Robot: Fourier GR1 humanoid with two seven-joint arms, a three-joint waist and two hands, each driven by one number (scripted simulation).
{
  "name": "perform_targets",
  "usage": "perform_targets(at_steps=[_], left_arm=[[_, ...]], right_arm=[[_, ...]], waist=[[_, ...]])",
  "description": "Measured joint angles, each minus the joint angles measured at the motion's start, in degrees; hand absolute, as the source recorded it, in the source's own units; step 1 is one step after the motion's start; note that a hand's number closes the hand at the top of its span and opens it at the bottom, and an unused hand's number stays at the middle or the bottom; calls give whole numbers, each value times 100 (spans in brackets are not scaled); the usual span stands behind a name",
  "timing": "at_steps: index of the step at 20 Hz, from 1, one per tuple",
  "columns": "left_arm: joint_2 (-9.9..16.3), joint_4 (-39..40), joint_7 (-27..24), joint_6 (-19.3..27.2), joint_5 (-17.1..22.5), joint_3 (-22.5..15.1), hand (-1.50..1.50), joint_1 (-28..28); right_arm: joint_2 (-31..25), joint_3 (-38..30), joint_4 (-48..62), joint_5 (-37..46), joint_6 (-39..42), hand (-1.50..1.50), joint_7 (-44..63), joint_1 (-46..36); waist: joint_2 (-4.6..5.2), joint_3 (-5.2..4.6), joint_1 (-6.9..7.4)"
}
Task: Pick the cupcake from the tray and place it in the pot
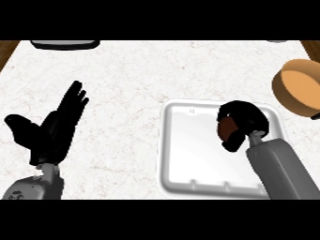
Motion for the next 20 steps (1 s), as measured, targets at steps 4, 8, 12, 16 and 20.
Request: perform_targets(at_steps=[4,8,12,16,20], left_arm=[[-36,-97,34,-26,-10,42,0,75],[-12,-96,67,0,11,128,0,53],[44,-161,106,1,1,170,0,113],[55,-121,129,-29,25,195,0,27],[63,-135,146,-71,57,210,0,54]], right_arm=[[-104,-168,-208,9,35,150,-164,155],[-1096,-1083,-246,-404,150,150,-587,479],[-2259,-2176,87,-871,292,150,-1174,821],[-3046,-2938,481,-969,-79,150,-1717,1121],[-3558,-3616,552,-1143,-444,150,-2121,1314]], waist=[[-2,4,-13],[-9,9,-140],[-12,12,-210],[1,12,-155],[-6,9,-124]])
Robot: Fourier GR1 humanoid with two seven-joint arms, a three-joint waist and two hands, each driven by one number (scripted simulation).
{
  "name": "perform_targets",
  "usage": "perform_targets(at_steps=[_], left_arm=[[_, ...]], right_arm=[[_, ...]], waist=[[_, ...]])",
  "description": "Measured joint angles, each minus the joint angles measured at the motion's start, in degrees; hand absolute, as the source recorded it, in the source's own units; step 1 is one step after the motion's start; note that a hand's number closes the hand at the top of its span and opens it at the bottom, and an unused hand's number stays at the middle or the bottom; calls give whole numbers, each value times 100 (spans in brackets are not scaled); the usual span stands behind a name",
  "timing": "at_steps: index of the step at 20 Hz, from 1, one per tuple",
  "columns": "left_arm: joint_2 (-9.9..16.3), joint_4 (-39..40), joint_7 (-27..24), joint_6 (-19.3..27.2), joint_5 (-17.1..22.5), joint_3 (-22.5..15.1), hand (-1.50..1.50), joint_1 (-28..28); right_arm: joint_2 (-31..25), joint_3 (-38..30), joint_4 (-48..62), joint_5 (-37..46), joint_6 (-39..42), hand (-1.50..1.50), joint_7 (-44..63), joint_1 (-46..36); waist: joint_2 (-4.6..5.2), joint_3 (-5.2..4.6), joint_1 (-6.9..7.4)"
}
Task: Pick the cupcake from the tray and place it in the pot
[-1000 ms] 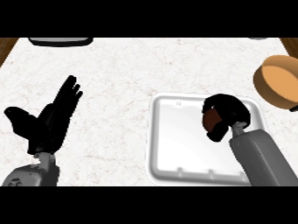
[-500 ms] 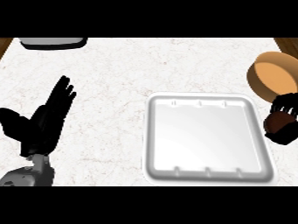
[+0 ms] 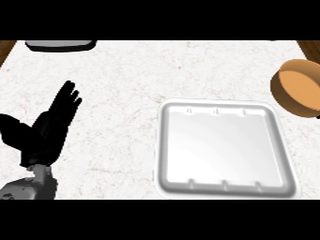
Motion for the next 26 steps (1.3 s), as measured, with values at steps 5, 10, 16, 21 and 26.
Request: perform_targets(at_steps=[5,10,16,21,26], left_arm=[[-64,84,-144,-17,-60,-57,0,63],[-94,177,-82,37,-104,-46,0,-115],[-52,-1,-36,-82,-31,-47,0,27],[-155,55,-77,-63,-105,-134,0,-18],[-145,331,-106,-110,-99,-60,0,-264]], right_arm=[[-484,-733,-322,-530,207,150,-438,131],[-839,-1243,-868,-1014,438,150,-657,-56],[-1104,-1574,-1356,-1686,925,150,-415,-595],[-1203,-1112,-1214,-1886,1017,150,186,-1417],[-1237,-487,-679,-1809,920,150,728,-2296]], waist=[[-8,-5,11],[-13,-7,17],[-8,-8,90],[12,-8,159],[31,-8,209]])
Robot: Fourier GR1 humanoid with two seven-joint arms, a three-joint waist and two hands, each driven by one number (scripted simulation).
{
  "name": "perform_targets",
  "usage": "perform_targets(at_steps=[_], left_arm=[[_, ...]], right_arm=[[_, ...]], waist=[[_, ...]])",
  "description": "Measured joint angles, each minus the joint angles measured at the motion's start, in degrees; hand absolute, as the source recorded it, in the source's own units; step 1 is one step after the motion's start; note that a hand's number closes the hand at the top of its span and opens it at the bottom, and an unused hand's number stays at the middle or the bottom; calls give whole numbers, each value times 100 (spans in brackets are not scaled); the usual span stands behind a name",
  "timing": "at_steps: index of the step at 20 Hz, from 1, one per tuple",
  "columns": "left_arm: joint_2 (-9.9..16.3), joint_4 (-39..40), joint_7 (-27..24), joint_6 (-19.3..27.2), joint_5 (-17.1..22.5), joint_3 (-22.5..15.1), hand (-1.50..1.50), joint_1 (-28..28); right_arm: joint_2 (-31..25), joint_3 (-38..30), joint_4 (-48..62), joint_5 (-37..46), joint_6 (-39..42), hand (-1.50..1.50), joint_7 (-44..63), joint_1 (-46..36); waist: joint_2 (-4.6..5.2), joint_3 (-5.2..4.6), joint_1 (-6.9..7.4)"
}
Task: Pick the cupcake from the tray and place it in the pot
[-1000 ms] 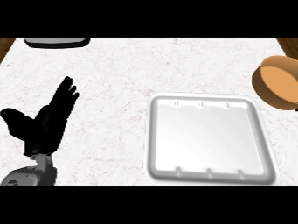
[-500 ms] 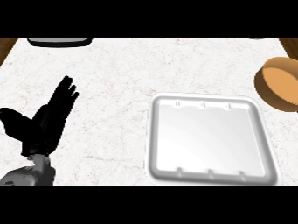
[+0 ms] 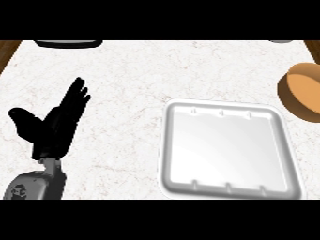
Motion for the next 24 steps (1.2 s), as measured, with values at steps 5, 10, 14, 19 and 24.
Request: perform_targets(at_steps=[5,10,14,19,24], left_arm=[[-23,-90,29,9,-52,-44,0,23],[10,-161,134,7,-46,7,0,-33],[19,-225,238,-29,15,28,0,-68],[-70,-162,42,-16,-67,-56,0,65],[-36,-57,-4,-63,-27,21,0,8]], right_arm=[[134,647,833,349,-287,150,110,-773],[403,1121,1747,777,-734,150,-261,-1266],[631,1392,2349,980,-780,150,-504,-1486],[977,1248,3235,847,-723,-150,-225,-1817],[1209,904,3942,519,-694,-150,-255,-2076]], waist=[[10,1,48],[19,5,61],[20,5,65],[30,9,76],[34,11,62]])
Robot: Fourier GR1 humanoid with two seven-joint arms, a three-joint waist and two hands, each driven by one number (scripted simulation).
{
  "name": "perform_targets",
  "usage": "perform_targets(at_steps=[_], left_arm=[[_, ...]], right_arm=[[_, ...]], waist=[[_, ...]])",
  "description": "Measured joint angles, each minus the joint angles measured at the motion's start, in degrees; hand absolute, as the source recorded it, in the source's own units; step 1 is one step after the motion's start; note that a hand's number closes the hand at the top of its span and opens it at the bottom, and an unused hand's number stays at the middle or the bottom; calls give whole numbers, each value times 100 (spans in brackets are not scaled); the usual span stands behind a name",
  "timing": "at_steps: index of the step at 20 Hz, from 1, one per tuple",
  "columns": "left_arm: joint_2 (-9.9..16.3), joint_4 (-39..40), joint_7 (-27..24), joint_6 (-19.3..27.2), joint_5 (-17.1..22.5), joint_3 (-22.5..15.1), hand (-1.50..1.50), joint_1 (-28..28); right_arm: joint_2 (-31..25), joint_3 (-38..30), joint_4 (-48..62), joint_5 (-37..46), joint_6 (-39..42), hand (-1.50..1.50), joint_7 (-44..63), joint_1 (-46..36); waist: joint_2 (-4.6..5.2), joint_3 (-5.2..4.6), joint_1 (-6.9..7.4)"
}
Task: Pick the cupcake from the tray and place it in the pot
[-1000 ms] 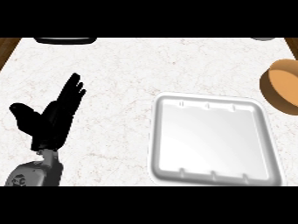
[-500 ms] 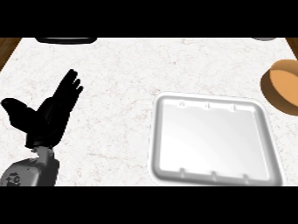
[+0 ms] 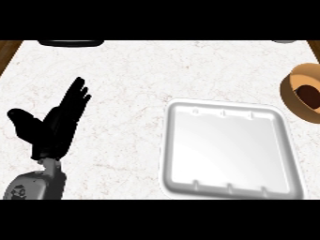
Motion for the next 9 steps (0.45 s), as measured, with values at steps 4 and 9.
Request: perform_targets(at_steps=[4,9], left_arm=[[-26,-112,11,40,-51,-44,0,104],[3,-187,49,8,-47,-46,0,125]], right_arm=[[68,-503,185,-399,-414,-150,-171,-140],[-123,-1094,340,-781,-1064,-150,-499,-229]], waist=[[-9,4,-12],[-4,5,-21]])
